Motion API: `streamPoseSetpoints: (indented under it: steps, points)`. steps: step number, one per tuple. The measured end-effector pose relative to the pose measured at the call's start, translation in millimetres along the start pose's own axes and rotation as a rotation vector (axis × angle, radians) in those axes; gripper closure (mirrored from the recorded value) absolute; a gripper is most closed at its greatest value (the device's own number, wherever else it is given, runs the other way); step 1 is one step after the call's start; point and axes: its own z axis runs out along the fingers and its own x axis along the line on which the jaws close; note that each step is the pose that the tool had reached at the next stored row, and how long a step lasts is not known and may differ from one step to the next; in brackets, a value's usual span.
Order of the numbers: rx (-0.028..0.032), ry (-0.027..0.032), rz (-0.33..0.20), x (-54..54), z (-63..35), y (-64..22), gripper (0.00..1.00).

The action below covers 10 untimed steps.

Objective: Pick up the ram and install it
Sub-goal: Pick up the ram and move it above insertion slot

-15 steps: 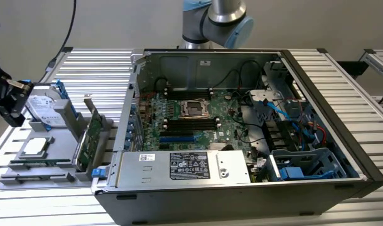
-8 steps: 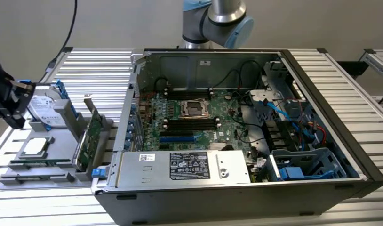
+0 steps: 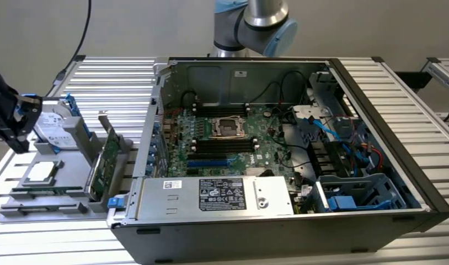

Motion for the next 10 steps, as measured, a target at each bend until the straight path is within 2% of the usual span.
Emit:
streamPoseSetpoints:
  steps: [10]
  points:
    - [0.0056,0.0113,-0.181,-0.2,5.4,-0.3,0.89]
